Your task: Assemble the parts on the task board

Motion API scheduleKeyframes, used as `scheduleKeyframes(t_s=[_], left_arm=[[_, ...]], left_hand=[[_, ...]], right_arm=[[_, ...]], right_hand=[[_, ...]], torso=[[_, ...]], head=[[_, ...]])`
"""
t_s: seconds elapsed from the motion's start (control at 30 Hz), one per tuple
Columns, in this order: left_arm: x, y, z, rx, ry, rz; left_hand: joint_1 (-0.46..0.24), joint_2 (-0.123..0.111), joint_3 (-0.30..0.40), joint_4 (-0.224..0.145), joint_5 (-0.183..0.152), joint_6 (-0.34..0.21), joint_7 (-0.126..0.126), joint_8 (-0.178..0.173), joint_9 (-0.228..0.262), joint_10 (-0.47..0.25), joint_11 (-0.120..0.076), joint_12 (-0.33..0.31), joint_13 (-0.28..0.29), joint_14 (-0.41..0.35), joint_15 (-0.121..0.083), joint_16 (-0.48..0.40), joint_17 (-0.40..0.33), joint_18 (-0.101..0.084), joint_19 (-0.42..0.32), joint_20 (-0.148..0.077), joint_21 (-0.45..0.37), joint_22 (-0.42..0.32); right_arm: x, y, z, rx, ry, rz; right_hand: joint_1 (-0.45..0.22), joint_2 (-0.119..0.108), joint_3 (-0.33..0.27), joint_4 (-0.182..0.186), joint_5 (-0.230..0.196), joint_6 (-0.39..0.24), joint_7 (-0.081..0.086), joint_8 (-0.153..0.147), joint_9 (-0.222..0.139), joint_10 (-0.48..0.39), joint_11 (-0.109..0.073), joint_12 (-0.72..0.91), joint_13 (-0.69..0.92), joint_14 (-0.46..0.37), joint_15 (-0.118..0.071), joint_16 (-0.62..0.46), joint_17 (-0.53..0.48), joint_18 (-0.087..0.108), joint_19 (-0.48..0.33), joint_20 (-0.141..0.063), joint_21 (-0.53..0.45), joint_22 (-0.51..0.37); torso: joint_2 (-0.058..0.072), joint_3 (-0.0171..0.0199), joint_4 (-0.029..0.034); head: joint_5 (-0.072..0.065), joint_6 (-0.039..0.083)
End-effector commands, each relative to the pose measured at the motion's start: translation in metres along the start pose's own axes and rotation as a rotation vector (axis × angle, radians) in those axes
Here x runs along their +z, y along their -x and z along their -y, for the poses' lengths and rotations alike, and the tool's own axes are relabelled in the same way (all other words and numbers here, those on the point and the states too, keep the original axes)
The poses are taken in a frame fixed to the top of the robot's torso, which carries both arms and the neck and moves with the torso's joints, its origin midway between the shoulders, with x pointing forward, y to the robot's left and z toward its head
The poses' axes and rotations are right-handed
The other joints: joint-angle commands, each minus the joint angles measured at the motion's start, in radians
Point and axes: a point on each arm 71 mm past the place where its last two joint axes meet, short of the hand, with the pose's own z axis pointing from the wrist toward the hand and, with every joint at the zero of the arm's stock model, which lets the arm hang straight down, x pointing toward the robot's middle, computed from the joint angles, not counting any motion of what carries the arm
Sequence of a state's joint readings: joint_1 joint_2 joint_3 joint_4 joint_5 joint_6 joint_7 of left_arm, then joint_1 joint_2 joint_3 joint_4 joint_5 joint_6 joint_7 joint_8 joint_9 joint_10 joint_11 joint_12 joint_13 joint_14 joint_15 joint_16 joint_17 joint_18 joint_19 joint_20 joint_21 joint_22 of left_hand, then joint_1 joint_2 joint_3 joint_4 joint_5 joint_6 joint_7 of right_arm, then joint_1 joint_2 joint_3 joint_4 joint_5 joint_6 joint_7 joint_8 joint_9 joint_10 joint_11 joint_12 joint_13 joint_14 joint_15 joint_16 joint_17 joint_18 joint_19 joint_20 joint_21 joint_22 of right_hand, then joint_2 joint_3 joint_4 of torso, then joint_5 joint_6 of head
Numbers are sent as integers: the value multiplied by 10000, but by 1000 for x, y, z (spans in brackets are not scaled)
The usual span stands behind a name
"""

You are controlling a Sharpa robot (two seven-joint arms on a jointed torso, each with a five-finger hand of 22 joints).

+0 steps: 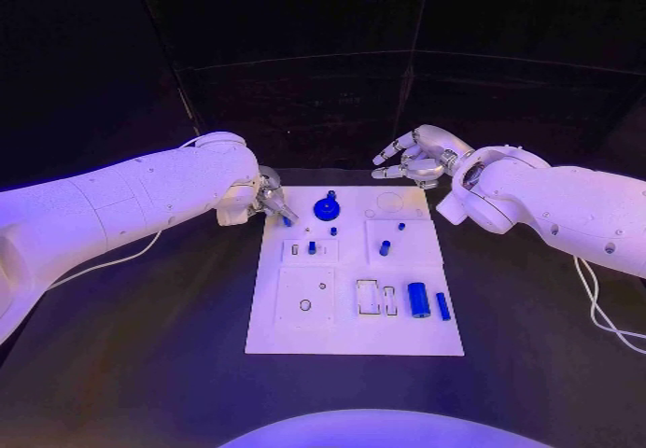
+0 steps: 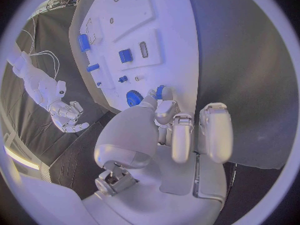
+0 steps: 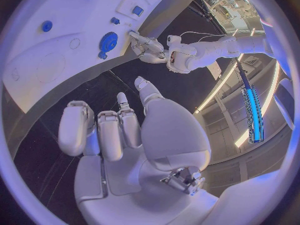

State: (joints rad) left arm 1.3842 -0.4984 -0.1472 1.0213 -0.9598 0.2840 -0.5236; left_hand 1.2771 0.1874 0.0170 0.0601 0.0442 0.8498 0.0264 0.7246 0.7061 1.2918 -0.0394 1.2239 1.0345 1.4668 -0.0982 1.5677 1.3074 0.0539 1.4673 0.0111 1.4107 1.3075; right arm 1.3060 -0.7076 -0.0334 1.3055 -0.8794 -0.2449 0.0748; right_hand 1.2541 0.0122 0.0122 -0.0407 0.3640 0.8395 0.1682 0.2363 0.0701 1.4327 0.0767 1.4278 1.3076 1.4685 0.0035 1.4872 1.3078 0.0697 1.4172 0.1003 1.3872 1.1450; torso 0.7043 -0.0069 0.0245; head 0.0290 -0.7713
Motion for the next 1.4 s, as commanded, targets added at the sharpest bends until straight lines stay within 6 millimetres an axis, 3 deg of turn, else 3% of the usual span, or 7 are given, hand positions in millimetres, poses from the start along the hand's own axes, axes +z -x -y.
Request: scheduleKeyframes(t_s=[0.03,0.9,1.03,1.4], left_arm=[[-2,3,0,-154,-302,405],[-35,-26,-8,-855,-1320,404],[-38,-32,-9,-849,-1409,388],[-40,-43,-8,-913,-1560,370]], left_hand=[[158,96,162,-246,33,-61,-9,64,21,-9,-44,54,13,1040,-45,31,2634,-42,377,-59,-50,301],[207,120,538,-619,34,-162,-27,160,179,40,-62,61,32,1040,-58,31,2634,-31,368,-77,-104,245],[201,112,610,-676,35,-168,-31,166,196,45,-66,55,23,1040,-61,31,2634,-32,371,-79,-102,251],[171,101,724,-752,35,-173,-34,174,218,66,-70,61,33,1040,-65,31,2634,-32,375,-84,-104,253]], right_arm=[[0,1,-1,-13,68,-32],[-1,3,1,-25,0,-2],[-1,3,2,-25,-4,-3],[-1,4,2,-31,-31,9]], right_hand=[[-18,64,-26,41,56,-69,-26,29,-12,-39,-2,-32,767,645,-79,-34,942,98,-33,-23,-45,-10],[-18,64,-26,41,56,-69,-26,29,-12,-39,-2,-32,767,645,-79,-34,942,98,-33,-23,-45,-10],[-18,64,-26,41,56,-69,-26,29,-12,-39,-2,-32,767,645,-79,-34,942,98,-33,-23,-45,-10],[-18,64,-26,41,56,-69,-26,29,-12,-39,-2,-32,767,645,-79,-34,942,98,-33,-23,-45,-10]], torso=[[-5,1,-2],[-15,3,31],[-4,-8,-7],[3,5,-16]], head=[[29,-5],[179,-25],[234,-22],[261,-36]])
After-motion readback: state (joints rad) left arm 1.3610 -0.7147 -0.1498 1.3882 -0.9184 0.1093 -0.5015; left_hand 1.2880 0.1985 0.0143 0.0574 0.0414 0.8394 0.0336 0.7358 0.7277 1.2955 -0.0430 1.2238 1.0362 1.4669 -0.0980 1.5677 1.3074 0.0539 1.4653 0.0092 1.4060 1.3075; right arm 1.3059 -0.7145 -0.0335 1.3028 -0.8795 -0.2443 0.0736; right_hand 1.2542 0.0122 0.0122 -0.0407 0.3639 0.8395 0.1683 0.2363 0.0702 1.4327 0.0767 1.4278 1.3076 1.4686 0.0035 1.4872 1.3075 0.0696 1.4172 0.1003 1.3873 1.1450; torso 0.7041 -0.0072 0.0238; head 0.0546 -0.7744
